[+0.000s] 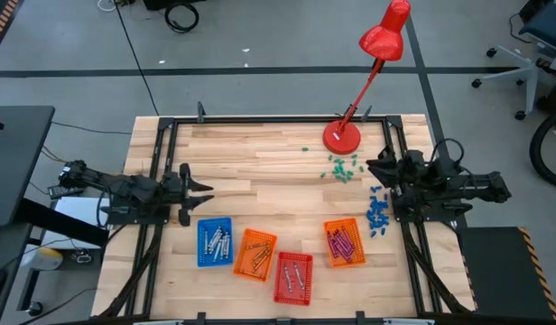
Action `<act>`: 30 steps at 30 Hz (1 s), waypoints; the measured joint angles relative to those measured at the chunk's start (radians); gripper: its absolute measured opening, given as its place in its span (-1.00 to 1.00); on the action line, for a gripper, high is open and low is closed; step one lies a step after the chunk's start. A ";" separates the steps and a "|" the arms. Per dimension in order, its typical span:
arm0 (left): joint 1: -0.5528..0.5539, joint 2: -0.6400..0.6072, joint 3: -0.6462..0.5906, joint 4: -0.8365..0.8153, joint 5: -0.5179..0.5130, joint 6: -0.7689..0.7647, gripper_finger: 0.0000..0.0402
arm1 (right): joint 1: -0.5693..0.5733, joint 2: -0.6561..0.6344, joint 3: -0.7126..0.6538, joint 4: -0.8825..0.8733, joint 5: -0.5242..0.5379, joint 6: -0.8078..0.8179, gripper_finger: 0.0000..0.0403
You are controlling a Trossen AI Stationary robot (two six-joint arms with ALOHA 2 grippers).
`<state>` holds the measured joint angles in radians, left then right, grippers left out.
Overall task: Sort crayons
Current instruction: Return to Home Position
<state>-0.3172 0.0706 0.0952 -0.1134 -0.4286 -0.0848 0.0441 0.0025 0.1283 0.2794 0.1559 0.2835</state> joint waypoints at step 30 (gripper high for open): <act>0.000 0.008 -0.087 0.300 0.109 0.008 -0.37 | 0.000 0.004 -0.122 0.173 -0.149 -0.096 -0.47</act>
<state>-0.3172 0.0784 0.0086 0.1866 -0.3199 -0.0766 0.0444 0.0063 0.0063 0.4521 0.0071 0.1879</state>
